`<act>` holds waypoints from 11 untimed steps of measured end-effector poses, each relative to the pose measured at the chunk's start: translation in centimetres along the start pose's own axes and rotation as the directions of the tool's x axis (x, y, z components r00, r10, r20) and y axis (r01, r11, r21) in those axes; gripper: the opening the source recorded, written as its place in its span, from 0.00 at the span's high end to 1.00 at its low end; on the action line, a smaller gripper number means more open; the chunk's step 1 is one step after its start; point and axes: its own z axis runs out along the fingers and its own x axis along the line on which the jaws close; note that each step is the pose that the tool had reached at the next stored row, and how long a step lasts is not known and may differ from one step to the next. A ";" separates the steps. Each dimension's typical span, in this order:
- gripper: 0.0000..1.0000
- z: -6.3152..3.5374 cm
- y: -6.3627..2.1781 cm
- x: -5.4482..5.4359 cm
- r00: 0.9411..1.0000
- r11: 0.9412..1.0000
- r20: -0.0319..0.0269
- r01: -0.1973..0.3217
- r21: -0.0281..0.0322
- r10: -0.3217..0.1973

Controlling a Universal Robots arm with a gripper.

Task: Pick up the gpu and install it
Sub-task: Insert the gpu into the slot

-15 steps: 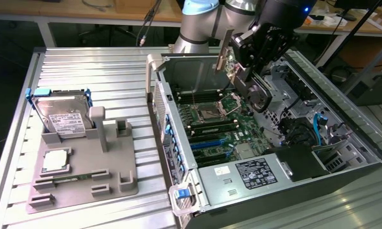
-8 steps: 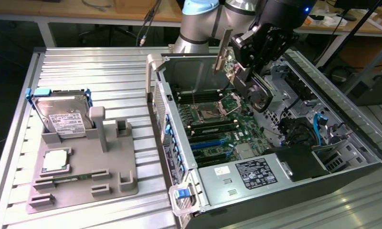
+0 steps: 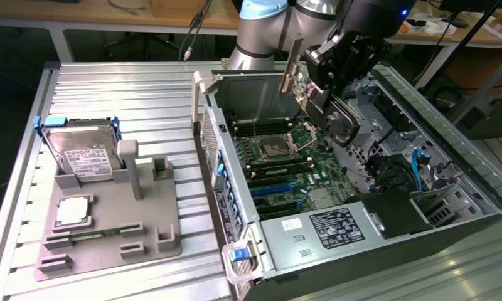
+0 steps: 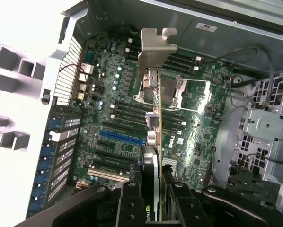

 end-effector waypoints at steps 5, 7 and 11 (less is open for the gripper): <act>0.73 0.00 0.00 0.0 1.000 1.000 -0.001 0.027 -0.001 -0.027; 0.73 0.00 0.00 0.0 0.999 0.999 -0.002 0.038 -0.002 -0.038; 0.73 0.00 0.00 0.0 0.998 0.998 -0.003 0.059 -0.003 -0.059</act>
